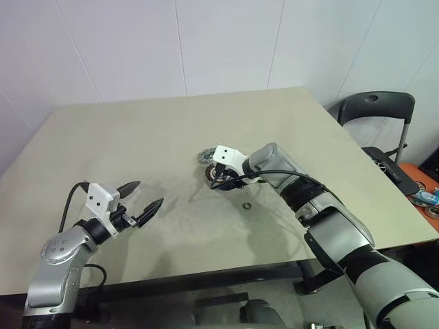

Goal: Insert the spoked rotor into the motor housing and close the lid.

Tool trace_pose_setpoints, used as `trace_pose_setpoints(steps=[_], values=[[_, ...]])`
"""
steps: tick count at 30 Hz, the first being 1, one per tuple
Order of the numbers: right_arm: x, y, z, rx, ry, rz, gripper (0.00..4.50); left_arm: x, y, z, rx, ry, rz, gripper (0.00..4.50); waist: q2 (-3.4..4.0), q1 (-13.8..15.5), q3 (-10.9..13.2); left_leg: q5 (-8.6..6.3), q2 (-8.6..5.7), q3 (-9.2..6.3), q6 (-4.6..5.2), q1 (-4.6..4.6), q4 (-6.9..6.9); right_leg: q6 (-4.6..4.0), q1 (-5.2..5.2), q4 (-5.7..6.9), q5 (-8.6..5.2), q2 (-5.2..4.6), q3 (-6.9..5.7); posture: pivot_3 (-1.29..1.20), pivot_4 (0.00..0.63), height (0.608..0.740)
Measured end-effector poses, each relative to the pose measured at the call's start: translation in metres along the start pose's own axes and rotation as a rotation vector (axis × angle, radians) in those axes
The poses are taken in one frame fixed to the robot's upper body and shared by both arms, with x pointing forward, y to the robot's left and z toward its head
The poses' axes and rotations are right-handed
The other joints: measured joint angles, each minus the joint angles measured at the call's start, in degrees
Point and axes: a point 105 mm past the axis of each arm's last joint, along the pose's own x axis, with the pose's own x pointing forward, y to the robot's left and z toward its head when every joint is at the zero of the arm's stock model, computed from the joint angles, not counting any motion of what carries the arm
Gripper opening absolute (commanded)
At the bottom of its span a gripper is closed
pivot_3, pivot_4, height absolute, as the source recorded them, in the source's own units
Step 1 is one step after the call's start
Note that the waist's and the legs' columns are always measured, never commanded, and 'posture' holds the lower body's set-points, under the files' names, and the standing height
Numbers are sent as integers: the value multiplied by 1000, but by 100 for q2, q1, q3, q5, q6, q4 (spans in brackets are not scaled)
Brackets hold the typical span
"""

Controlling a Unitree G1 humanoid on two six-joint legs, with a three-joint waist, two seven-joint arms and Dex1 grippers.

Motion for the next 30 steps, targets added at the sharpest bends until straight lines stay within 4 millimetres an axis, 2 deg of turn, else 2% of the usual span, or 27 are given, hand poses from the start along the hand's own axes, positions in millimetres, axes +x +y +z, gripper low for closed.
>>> trace_pose_setpoints(steps=[4, 5, 9, 22, 30], values=[[5, 6, 6, -10, -4, 26, 160, -2, 1, -3, -2, 1, -5, 4500, 0, 13, 0, 0, -2, -3, 0, -1, 2, 0, 1, 0, 0, -2, -1, 0, 0, 740], [6, 7, 6, -9, -3, 33, 33, -3, 2, -5, -6, 4, -6, 4500, 0, 14, 0, 0, -2, -3, -1, 2, 3, 0, 4, 0, 0, -2, -1, 0, 0, 740], [7, 7, 4, -6, 5, 30, 33, -7, 3, -15, -19, 18, -5, 4500, 1, 21, 0, 1, -4, -8, -1, 0, 5, 0, 4, 2, 0, -1, -6, 0, 0, 740], [2, 10, 8, 46, -9, 69, 33, -11, 9, -25, -19, 15, 8, 4500, 2, 16, 0, 1, -4, -12, -2, -16, 2, 0, -13, 2, 0, -4, -6, 0, 0, 740], [-18, 41, 16, 76, -74, 203, 33, -9, 10, -24, -19, 13, 1, 4500, 1, 25, 0, 1, -4, -11, -1, -24, 2, 0, -21, 3, 0, -10, -6, 0, 0, 740]])
